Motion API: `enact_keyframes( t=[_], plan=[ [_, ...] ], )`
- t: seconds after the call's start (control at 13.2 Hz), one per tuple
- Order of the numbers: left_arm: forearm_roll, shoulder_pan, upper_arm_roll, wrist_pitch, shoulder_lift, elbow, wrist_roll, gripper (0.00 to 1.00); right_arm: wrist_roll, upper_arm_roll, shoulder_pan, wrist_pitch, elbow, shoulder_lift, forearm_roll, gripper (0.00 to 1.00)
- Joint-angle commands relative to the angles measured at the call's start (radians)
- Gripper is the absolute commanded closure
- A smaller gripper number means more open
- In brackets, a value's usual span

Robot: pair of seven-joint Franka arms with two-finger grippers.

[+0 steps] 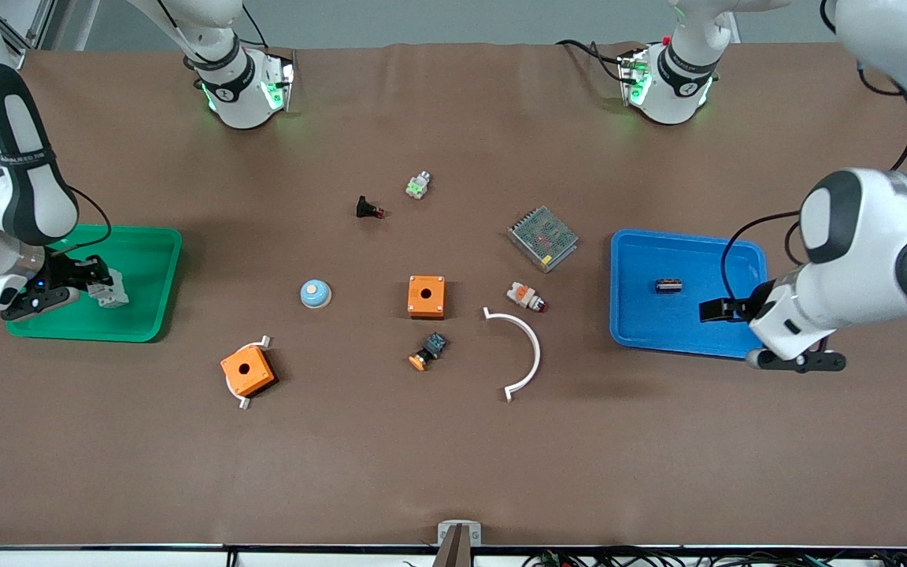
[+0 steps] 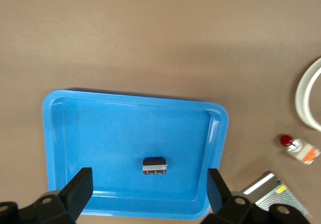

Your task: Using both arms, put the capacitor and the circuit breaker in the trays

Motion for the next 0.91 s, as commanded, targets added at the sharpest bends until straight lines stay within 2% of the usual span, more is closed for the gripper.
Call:
enact_keyframes(
  t=[0.0, 0.08, 0.3, 0.45, 0.61, 0.83],
  plan=[
    [0.031, -0.004, -0.006, -0.006, -0.085, -0.003, -0.087, 0.0, 0.022, 0.001, 0.017, 0.0, 0.006, 0.003, 0.015, 0.26],
    [0.046, -0.004, -0.009, -0.026, -0.099, 0.017, -0.093, 0.0, 0.02, 0.001, 0.017, -0.009, 0.01, 0.001, 0.015, 0.0],
    [0.057, -0.001, -0.008, -0.144, -0.12, 0.098, -0.08, 0.0, 0.026, 0.005, 0.028, -0.165, 0.091, -0.002, 0.017, 0.0],
    [0.132, -0.007, -0.012, -0.206, -0.136, 0.15, -0.078, 0.0, 0.035, 0.005, 0.057, -0.28, 0.168, -0.003, 0.043, 0.0],
    [0.126, -0.006, -0.018, -0.244, -0.137, 0.199, -0.054, 0.0, 0.15, 0.004, 0.108, -0.386, 0.231, -0.014, 0.08, 0.0],
    [0.077, 0.049, -0.018, -0.272, -0.209, 0.132, 0.121, 0.0, 0.406, 0.005, 0.219, -0.589, 0.36, -0.037, 0.083, 0.0]
  ],
)
